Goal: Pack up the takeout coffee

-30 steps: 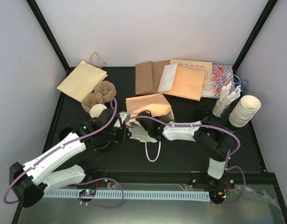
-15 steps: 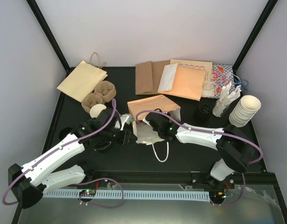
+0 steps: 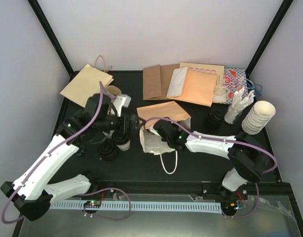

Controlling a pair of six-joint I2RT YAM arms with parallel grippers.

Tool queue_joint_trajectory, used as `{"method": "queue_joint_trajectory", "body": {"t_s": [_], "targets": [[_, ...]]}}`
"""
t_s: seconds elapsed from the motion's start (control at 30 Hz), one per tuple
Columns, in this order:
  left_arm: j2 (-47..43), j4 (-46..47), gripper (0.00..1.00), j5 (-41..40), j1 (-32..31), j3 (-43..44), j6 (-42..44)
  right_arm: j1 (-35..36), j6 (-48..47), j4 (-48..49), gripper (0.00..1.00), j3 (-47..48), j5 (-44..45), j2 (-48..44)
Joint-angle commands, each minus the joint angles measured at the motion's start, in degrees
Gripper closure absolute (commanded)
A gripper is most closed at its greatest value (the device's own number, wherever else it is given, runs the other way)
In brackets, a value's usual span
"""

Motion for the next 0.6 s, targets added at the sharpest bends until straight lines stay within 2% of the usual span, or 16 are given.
{"method": "queue_joint_trajectory", "body": {"t_s": [0.0, 0.23, 0.43, 0.57], "targets": [[7.09, -2.63, 0.02, -2.11, 6.83, 6.78, 5.80, 0.48, 0.14, -0.19, 0.99, -0.42, -1.68, 0.01], [28.97, -2.56, 0.01, -2.04, 14.58, 19.12, 12.45, 1.23, -0.31, -0.73, 0.99, -0.08, -3.05, 0.25], [50.55, -10.05, 0.13, -2.92, 15.78, 37.46, 14.82, 1.76, -0.30, -1.02, 0.99, 0.01, -3.78, 0.41], [60.82, -12.79, 0.21, -1.21, 15.83, 45.84, 14.91, 2.34, -1.00, -0.34, 0.99, -0.31, -4.49, 0.61]]}}
